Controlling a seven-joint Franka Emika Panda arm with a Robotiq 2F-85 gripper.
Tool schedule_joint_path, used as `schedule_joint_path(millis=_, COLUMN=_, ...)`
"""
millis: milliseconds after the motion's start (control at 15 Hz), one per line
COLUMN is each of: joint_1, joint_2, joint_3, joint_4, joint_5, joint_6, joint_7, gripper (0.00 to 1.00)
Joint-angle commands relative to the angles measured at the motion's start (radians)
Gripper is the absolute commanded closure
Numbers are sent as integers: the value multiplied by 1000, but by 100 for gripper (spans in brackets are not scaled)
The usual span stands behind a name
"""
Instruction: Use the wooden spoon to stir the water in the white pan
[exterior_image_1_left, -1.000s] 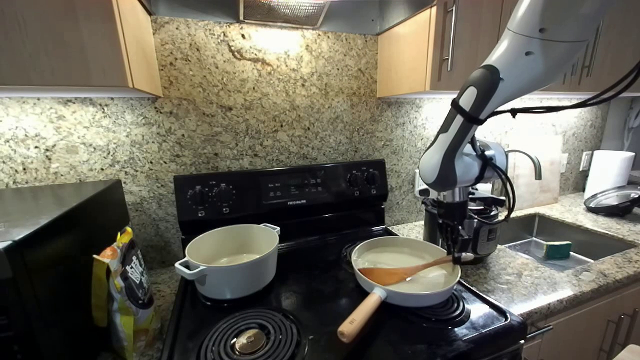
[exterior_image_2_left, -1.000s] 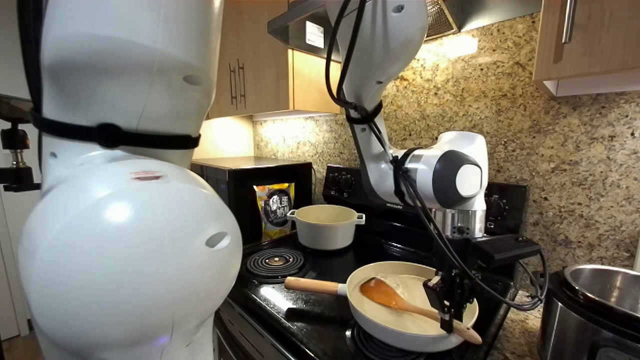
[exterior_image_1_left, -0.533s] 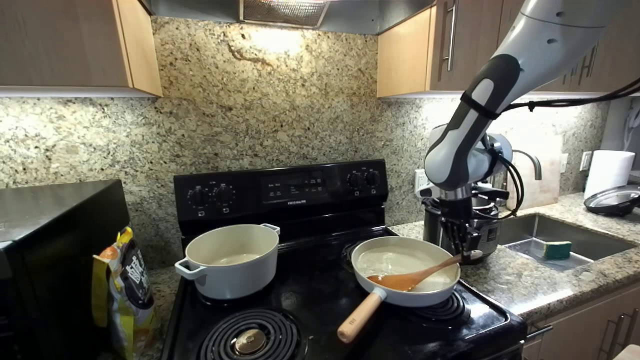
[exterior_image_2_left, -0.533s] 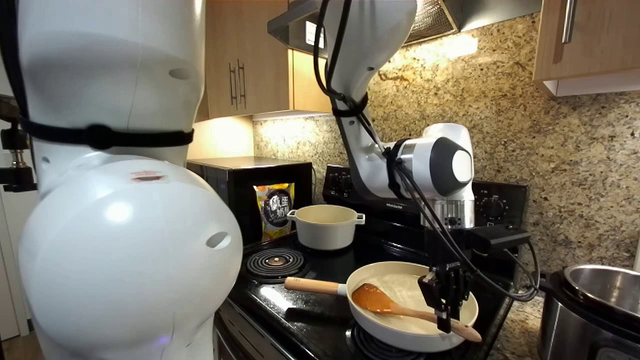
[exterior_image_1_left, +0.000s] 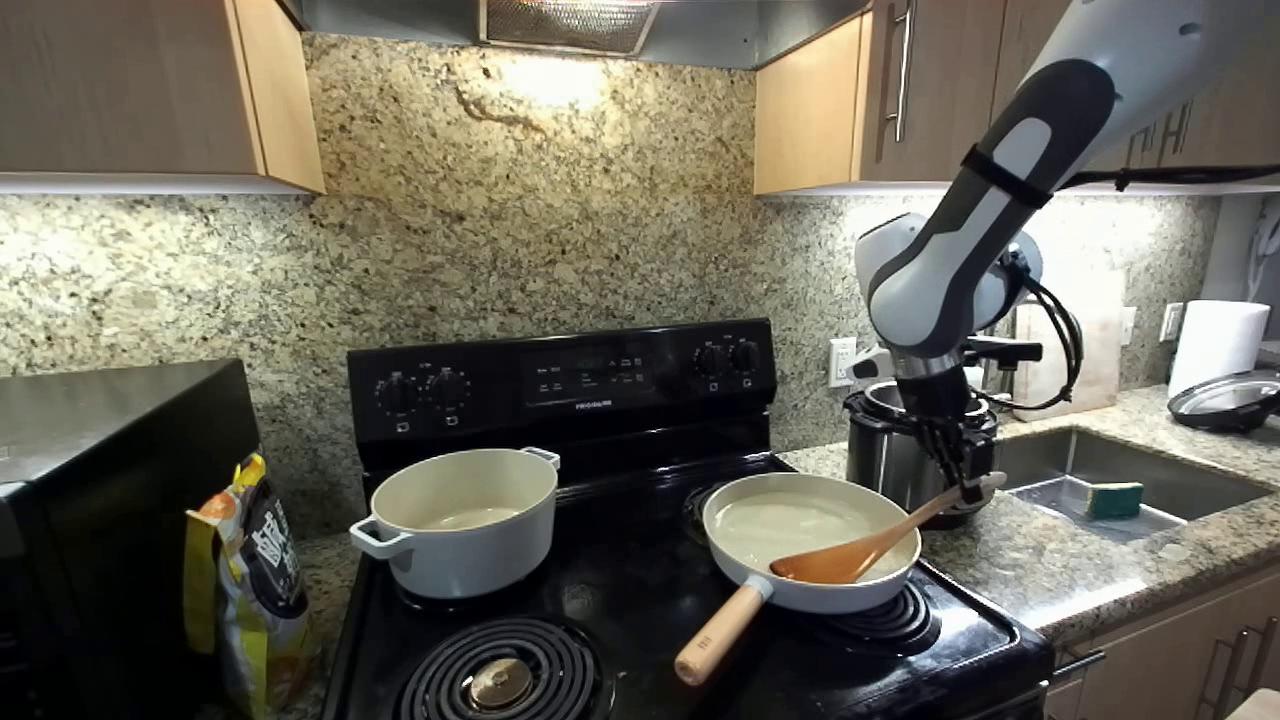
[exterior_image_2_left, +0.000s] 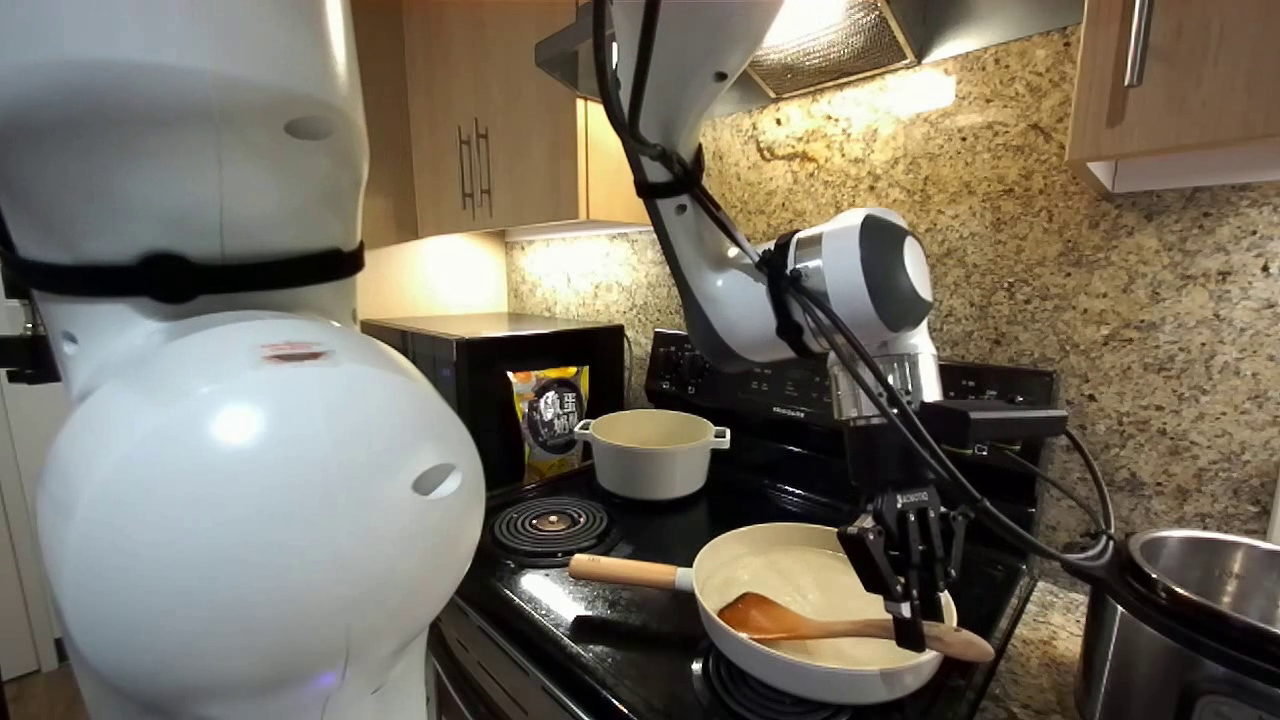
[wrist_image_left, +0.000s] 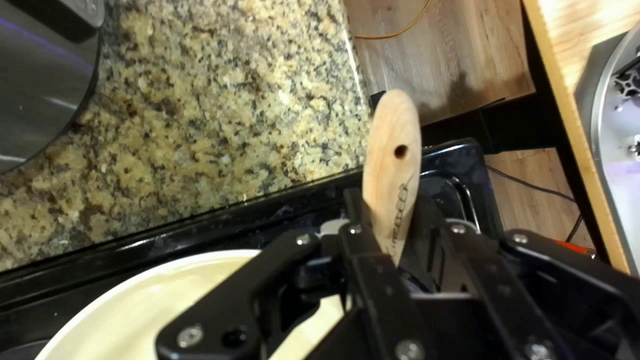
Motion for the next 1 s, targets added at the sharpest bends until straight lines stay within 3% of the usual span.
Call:
schedule_joint_path(millis=0, joint_1=-6, joint_2=-41, joint_3=14, joint_4=12, joint_5=-73, joint_6=-107, joint_7=116, gripper=92)
schedule_joint_path(millis=667, joint_1=-27, joint_2=-24, joint_3=-18, joint_4=135, joint_5=-58, joint_6=-336, joint_7=320, gripper=93)
schedule_joint_path(millis=933, joint_1=-29, joint_2=-15, joint_3=-28, joint_4=182, joint_5=-6, joint_6=-363, joint_7=435, gripper=93)
